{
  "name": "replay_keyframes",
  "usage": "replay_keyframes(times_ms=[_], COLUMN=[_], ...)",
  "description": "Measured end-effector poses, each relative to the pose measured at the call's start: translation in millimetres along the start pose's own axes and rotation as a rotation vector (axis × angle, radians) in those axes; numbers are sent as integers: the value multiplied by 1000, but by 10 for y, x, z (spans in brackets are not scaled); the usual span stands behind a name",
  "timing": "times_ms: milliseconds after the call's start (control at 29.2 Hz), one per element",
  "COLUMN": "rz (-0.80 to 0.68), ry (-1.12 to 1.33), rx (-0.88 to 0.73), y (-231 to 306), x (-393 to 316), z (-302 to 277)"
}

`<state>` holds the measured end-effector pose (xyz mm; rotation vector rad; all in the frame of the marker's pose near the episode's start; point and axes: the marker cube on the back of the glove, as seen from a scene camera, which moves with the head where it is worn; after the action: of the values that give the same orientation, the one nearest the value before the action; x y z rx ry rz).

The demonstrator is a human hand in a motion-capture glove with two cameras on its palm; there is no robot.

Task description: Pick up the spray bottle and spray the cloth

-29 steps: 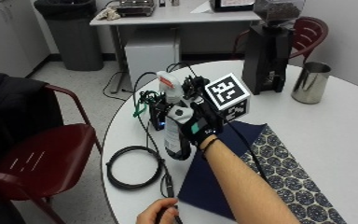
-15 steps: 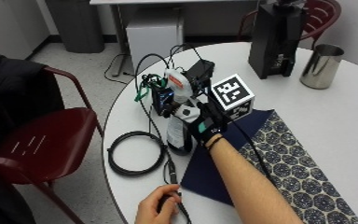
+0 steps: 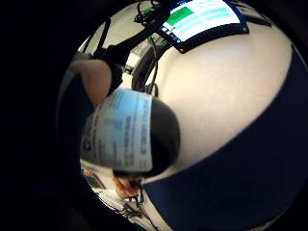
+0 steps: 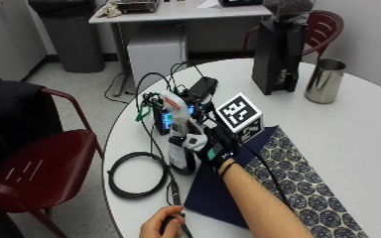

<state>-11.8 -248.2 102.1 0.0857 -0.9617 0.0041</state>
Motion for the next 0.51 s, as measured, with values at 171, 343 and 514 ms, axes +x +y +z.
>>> replay_keyframes(times_ms=[171,343,514], rz=[-17,-20,-31], ry=[-5,20,110], rx=[13,20,13], y=[113,301,587], x=[6,-7,-97], z=[-140,-399,-705])
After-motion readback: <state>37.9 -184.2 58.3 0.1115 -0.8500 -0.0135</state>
